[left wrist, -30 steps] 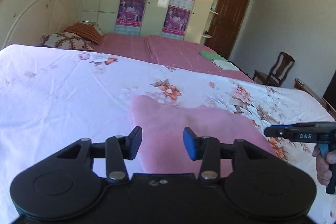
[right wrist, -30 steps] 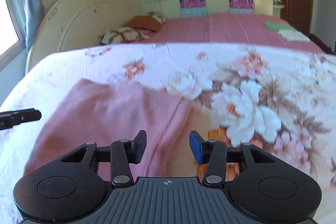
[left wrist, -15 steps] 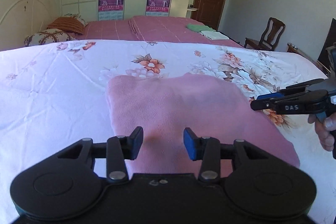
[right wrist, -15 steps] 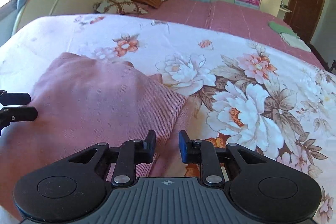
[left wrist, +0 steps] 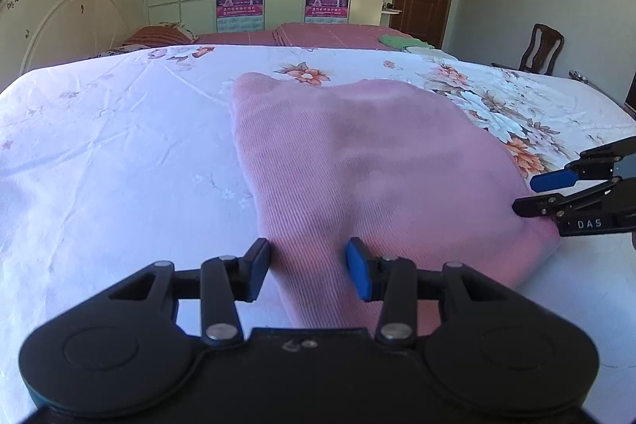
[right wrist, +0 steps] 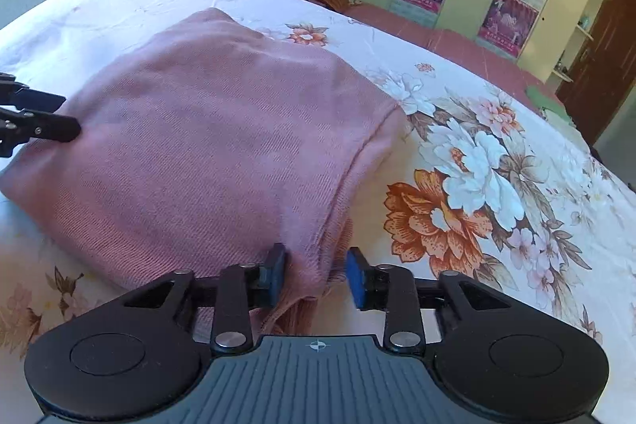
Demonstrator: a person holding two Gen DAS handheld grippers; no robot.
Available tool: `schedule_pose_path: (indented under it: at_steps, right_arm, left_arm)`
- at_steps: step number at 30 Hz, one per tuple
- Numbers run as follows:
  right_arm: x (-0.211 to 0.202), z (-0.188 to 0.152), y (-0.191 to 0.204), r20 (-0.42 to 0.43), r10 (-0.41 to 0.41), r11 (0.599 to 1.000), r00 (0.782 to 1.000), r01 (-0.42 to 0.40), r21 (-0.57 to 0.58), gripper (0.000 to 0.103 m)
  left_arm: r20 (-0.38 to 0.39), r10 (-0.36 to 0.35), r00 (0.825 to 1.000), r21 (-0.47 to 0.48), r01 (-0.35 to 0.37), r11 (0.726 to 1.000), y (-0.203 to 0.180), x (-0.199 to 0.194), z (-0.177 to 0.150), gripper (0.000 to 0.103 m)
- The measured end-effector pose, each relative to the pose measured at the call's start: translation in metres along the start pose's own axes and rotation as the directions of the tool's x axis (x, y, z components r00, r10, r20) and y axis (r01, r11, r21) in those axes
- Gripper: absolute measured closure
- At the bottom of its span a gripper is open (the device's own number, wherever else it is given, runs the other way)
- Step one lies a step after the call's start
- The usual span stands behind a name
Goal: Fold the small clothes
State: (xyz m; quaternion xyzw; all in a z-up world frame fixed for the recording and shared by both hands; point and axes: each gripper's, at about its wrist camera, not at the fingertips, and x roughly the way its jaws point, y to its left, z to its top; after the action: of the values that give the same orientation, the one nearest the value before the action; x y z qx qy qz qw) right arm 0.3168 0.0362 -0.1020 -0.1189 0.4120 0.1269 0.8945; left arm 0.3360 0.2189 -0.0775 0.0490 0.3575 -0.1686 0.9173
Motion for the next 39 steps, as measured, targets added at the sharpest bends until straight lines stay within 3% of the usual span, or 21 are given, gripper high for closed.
schedule_pose_path:
  at_steps: [4,7,10,14,21,23,24,26,27,29,31,33,39]
  right_arm:
    - [-0.006,0.001,-0.016,-0.013,0.045,0.990,0.999,-0.043,0.134,0.063]
    - [-0.034,0.003,-0.010,0.050,0.052,0.991,0.997,-0.058,0.120,0.074]
    - [-0.044,-0.003,-0.002,0.052,0.081,0.989,0.995,-0.086,0.121,0.077]
    - [-0.021,-0.017,0.004,-0.034,0.064,0.992,0.997,-0.060,0.108,0.077]
    - [-0.020,-0.031,-0.001,0.015,0.061,0.984,0.998,-0.063,0.167,0.077]
    - [-0.025,-0.035,0.000,0.023,0.052,0.979,0.998,-0.055,0.195,0.076]
    - [-0.031,-0.035,0.001,0.016,0.053,0.975,0.998,-0.055,0.214,0.070]
    - [-0.054,-0.038,0.001,0.021,0.062,0.962,0.998,-0.066,0.264,0.035]
    - [-0.072,-0.046,0.001,0.062,0.064,0.954,0.996,-0.079,0.289,0.000]
    - [-0.103,-0.063,0.001,0.114,0.080,0.942,0.990,-0.113,0.318,0.000]
    - [-0.126,-0.079,0.002,0.090,0.113,0.934,0.990,-0.136,0.329,0.000]
    - [-0.152,-0.094,0.003,0.089,0.088,0.930,0.992,-0.114,0.349,0.000]
    - [-0.230,-0.122,0.021,0.142,0.001,0.945,0.990,-0.048,0.324,0.000]
  left_arm:
    - [0.032,0.036,0.999,0.001,-0.036,0.999,-0.008,-0.020,-0.003,0.059]
    - [0.057,0.069,0.996,-0.018,-0.068,0.998,-0.012,-0.036,-0.010,0.057]
    - [0.005,0.104,0.995,-0.025,-0.104,0.994,-0.015,-0.030,-0.019,0.058]
    - [-0.029,0.126,0.992,-0.029,-0.127,0.991,-0.018,-0.020,-0.030,0.057]
    - [-0.050,0.178,0.983,-0.051,-0.181,0.982,-0.029,-0.025,-0.029,0.056]
    - [-0.038,0.199,0.979,-0.076,-0.201,0.977,-0.036,-0.044,-0.026,0.025]
    - [0.006,0.221,0.975,-0.087,-0.220,0.972,-0.042,-0.059,-0.029,0.000]
    - [0.071,0.247,0.967,-0.077,-0.241,0.967,-0.055,-0.087,-0.037,0.001]
    - [0.072,0.247,0.966,-0.070,-0.242,0.968,-0.062,-0.098,-0.042,0.000]
    - [0.066,0.243,0.968,-0.070,-0.239,0.969,-0.075,-0.118,-0.051,0.000]
    - [0.050,0.220,0.974,-0.085,-0.216,0.973,-0.086,-0.138,-0.060,0.000]
    - [0.044,0.194,0.980,-0.107,-0.188,0.976,-0.100,-0.160,-0.065,0.000]
    - [0.132,0.190,0.973,-0.091,-0.179,0.980,-0.138,-0.224,-0.072,0.000]
